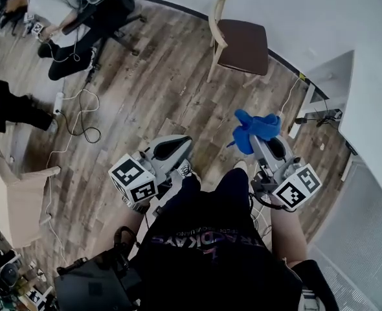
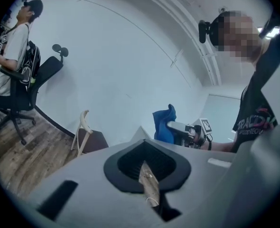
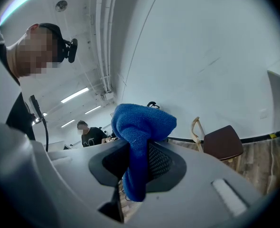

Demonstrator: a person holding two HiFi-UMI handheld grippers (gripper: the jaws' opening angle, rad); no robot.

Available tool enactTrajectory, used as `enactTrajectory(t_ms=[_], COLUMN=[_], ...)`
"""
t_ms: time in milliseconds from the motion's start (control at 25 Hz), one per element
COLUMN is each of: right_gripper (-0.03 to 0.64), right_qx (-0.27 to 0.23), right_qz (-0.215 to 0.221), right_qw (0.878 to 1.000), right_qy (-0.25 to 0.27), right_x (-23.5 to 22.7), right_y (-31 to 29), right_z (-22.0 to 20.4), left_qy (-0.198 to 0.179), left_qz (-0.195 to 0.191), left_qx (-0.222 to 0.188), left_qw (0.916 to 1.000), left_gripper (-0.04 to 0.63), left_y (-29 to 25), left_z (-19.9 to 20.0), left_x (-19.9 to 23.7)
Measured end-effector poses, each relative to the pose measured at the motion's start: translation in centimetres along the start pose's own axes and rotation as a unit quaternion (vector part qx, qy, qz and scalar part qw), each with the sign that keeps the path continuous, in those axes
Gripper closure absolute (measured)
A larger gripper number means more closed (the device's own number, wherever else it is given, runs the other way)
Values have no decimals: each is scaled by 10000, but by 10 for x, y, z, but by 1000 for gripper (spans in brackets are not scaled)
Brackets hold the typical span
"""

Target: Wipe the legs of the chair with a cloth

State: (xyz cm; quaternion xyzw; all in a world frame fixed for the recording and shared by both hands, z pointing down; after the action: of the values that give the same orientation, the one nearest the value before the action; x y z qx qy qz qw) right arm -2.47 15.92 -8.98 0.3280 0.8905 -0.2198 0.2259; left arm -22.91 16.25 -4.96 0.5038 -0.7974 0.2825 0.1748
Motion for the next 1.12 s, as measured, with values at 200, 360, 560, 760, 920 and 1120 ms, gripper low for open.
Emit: enactTrajectory(t_ms=[200, 360, 560, 760, 920, 1120], right_gripper=[531, 531, 531, 531, 531, 531], right_qx=[48, 128, 459, 776, 994, 1294], right_qz=[16, 139, 508, 776, 921, 1134], right_qw=[10000, 9998, 9977, 9938, 9905, 9848], right_qy=[82, 47, 4, 164, 214, 231], right_x=[-18, -55, -129, -166, -210, -256], right_y=[-15, -28, -57, -67, -90, -129], right_z=[12, 33, 74, 87, 93, 93], left_qy=[28, 63, 389, 468, 369, 324], left_qz=[88, 246, 678, 871, 1177, 1543], left_qx=[22, 24, -237, -405, -624, -793], left_qw=[10000, 9997, 9967, 9943, 9904, 9843], left_gripper=[591, 591, 591, 591, 591, 591], left_y=[-8, -34, -91, -127, -161, -192], left_z=[7, 18, 43, 41, 44, 43], left_x=[15, 24, 44, 46, 70, 104])
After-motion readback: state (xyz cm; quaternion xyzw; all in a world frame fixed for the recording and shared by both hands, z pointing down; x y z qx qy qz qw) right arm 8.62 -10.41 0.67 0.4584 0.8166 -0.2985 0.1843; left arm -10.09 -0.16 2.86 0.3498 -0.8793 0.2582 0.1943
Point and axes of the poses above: the fingertips, and each gripper's own axes: y backward along the fingers, x to its left, z out of its top, the point moved 4 cm from there along y, backward along the fingers, and after that the axes turned 8 degrees about x, right-handed, at the moved point
